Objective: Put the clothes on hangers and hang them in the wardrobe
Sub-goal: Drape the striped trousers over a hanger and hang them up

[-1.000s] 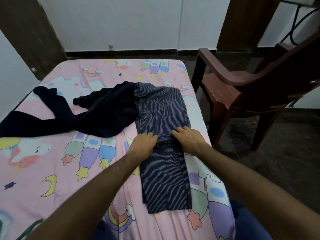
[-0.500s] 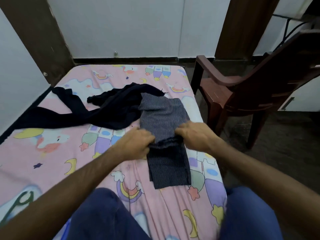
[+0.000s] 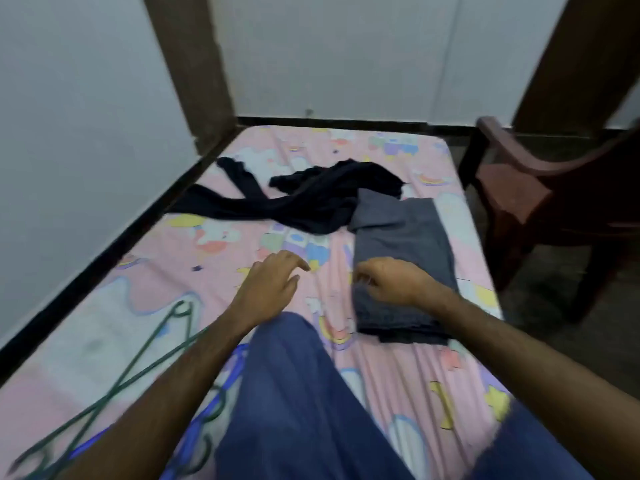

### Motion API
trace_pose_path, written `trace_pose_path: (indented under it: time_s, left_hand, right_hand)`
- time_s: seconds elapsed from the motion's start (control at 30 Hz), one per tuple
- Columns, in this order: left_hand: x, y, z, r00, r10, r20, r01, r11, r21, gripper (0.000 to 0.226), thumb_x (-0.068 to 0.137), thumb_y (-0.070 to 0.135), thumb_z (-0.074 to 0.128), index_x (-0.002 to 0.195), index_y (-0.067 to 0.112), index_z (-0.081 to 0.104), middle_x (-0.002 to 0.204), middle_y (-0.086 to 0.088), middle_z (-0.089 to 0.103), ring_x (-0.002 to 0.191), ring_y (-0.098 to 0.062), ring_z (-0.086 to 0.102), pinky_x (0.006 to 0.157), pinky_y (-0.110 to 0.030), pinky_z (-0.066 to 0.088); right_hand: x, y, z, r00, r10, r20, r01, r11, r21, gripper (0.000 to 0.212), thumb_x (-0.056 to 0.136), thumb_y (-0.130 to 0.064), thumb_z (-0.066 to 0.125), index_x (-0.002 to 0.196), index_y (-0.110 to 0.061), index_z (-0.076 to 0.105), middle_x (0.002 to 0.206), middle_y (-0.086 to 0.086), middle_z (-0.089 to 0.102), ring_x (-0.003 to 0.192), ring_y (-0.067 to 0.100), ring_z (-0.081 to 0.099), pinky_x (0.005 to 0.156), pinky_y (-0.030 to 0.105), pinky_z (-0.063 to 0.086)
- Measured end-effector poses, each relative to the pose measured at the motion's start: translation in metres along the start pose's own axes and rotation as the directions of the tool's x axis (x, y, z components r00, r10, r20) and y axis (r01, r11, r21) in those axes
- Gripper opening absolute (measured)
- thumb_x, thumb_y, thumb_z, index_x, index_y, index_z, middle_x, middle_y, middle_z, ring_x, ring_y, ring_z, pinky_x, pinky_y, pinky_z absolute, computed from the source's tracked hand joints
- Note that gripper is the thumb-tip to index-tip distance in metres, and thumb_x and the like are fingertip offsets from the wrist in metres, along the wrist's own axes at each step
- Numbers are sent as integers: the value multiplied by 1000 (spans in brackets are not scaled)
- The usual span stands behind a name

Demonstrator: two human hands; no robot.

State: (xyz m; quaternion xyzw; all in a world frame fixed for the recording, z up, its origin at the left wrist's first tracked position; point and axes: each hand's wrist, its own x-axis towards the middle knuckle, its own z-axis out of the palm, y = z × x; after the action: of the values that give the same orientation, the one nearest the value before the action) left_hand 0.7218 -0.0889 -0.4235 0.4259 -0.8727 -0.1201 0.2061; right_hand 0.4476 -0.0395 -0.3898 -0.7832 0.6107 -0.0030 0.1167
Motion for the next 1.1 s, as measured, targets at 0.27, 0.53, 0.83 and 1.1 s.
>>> trace_pose_path:
  time_s: [0.27, 0.53, 0.83, 1.1]
  left_hand:
    - [-181, -101, -56, 806, -553, 213, 524, 833, 179, 31, 90, 35, 66, 117, 30, 53, 124, 6, 50, 122, -20, 49, 92, -37, 38]
    - [-212, -119, -56, 730, -655, 194, 450, 675, 585, 62, 88, 55, 62, 139, 27, 41, 136, -1, 48, 128, -26, 40, 100, -43, 36]
    - [-215, -133, -30, 755, -654, 48, 602, 720, 345, 69, 83, 61, 68, 134, 17, 53, 123, -8, 51, 112, -32, 47, 94, -41, 46]
    - [-223, -145, -44, 685, -726, -52, 717, 685, -129, 55, 79, 3, 71, 128, 14, 49, 114, -6, 45, 101, -23, 57, 84, -32, 48]
  right_hand:
    - [74, -180, 27, 893, -442, 87, 420, 887, 190, 31, 93, -12, 51, 121, -17, 64, 117, 4, 66, 107, 23, 60, 92, 41, 49]
    - [103, -239, 90, 797, -452, 401, 444, 888, 120, 49, 94, -18, 62, 141, -11, 50, 137, 16, 53, 124, 34, 51, 104, 41, 41]
    - [90, -264, 120, 857, -358, 370, 380, 925, 15, 54, 85, -50, 73, 122, -12, 59, 126, 14, 54, 113, 33, 56, 91, 41, 48]
    - [84, -270, 117, 898, -263, 352, 99, 901, 422, 7, 86, -2, 57, 91, -3, 62, 99, 16, 74, 88, 33, 73, 70, 37, 60]
